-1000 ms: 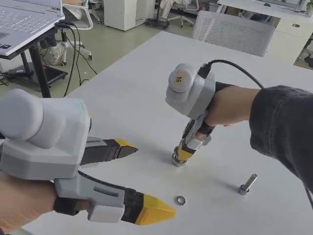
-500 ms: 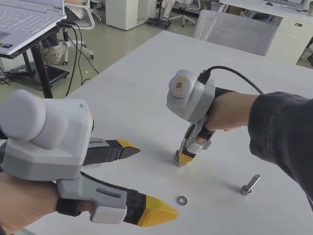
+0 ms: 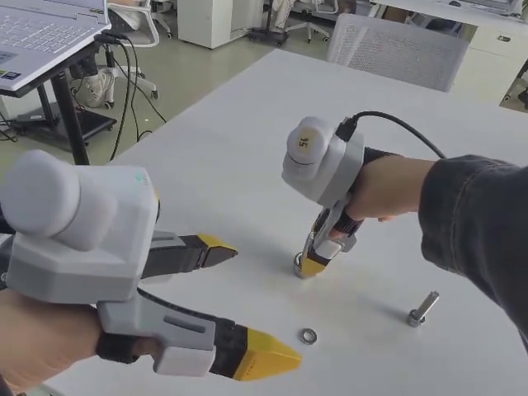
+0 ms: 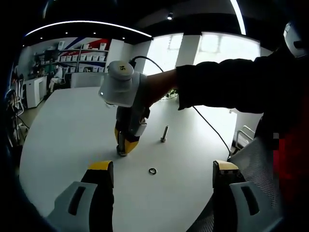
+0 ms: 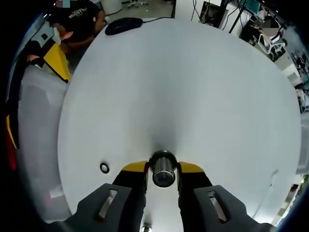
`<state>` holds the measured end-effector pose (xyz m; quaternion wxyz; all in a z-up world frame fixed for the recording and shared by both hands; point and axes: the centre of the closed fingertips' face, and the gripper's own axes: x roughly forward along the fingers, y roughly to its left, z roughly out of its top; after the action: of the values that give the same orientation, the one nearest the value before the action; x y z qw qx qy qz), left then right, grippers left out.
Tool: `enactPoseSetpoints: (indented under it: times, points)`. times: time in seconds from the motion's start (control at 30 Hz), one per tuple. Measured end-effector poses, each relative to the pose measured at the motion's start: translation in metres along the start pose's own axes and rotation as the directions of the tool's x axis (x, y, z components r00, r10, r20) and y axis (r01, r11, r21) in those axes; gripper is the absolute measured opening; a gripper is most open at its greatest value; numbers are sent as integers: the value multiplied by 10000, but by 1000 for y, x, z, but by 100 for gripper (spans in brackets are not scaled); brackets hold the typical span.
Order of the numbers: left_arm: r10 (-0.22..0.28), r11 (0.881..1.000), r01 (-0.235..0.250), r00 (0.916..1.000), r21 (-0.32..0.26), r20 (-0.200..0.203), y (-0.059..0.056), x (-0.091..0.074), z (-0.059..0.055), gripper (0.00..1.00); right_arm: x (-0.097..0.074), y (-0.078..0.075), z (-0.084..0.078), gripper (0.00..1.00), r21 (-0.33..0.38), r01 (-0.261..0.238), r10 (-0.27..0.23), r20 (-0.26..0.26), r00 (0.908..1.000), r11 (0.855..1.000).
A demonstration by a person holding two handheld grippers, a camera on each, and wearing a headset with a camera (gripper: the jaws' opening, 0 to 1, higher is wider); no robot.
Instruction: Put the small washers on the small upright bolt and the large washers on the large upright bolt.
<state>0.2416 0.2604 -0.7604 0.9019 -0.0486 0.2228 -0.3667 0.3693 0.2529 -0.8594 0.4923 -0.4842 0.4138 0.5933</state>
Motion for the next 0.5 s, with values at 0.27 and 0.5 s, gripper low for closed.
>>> enactPoseSetpoints:
  times: [0.27, 0.5]
  points:
    - [-4, 10000, 4, 10000, 4, -23, -2, 0, 0, 84, -3, 2, -5, 30, 70, -74, 74, 77, 9999, 9999]
    - [-26, 10000, 26, 10000, 27, -55, -2, 2, 2, 84, -7, -4, -11, 30, 220, 19, -22, 140, 9999, 9998]
